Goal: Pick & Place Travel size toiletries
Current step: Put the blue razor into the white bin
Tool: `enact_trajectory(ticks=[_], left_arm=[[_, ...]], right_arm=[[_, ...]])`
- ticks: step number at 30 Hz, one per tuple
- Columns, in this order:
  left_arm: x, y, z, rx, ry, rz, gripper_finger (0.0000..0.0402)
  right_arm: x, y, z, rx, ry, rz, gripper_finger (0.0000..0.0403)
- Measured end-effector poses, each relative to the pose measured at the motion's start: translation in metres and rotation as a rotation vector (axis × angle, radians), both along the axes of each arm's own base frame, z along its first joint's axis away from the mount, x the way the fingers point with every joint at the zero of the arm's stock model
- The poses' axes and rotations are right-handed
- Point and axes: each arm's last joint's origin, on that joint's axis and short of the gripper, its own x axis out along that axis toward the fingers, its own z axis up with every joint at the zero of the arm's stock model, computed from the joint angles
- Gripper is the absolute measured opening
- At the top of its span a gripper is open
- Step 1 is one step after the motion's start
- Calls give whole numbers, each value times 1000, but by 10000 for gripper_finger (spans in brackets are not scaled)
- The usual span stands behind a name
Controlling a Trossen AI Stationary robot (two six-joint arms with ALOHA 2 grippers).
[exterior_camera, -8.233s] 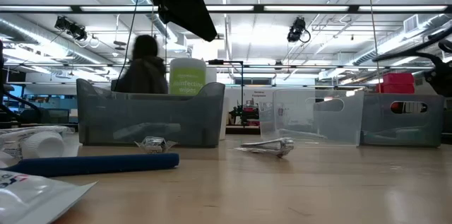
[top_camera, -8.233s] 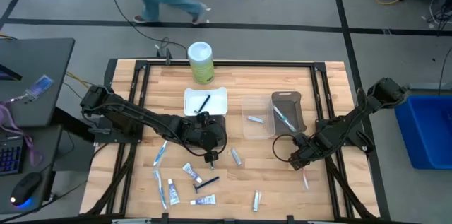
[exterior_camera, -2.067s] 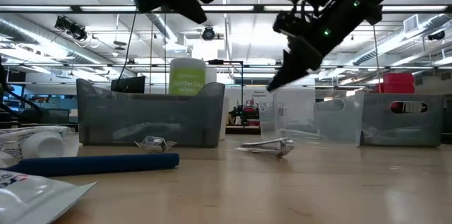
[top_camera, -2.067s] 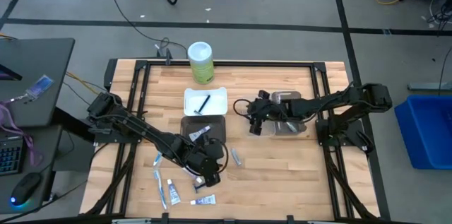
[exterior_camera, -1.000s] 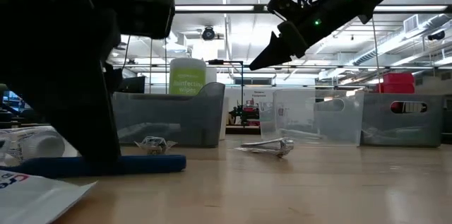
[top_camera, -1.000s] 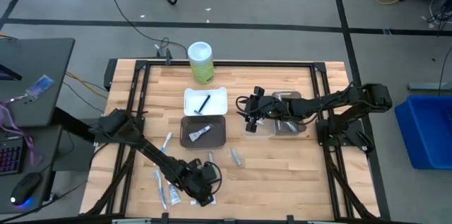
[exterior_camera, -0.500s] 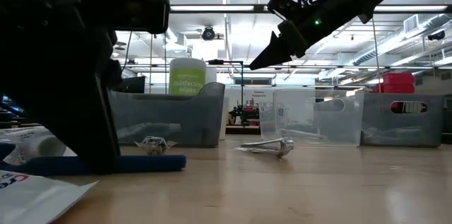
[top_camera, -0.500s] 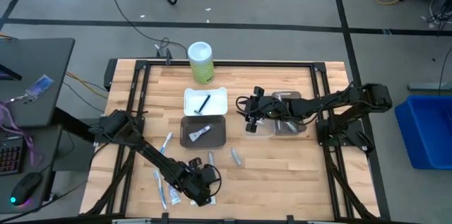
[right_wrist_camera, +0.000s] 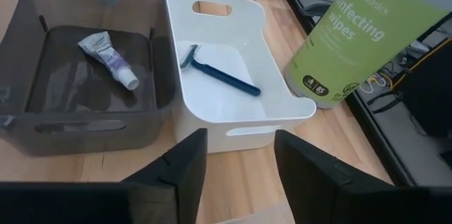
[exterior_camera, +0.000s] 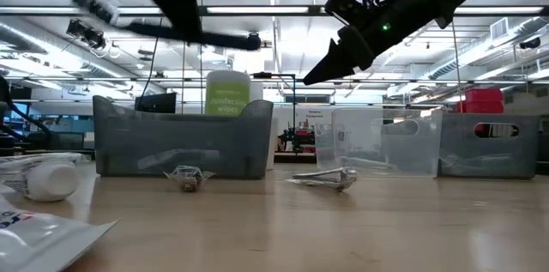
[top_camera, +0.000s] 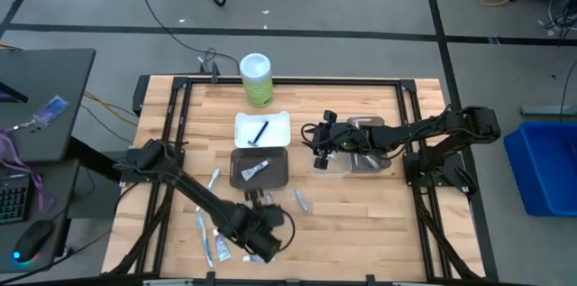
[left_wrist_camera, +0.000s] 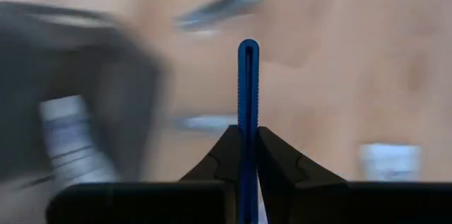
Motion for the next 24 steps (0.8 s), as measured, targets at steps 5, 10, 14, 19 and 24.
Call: enact_trajectory(ticks=[5,10,14,19,24], left_arm=[[-1,38,29,169,138,77,31],[2,87,26,257,339,130,30],[13,124,19,267,435,102,33],[27,172,21,281,444,71,34],[30,220,23,248,465,126,34]], right_arm=[[0,0,0,-45,17,26,187],[-11,0,9,-101,82,51,184],[-29,-1,32,-137,137,1,174],[-52,-1,52,-108,114,-45,162],[-65,-1,64,-82,77,-60,151]])
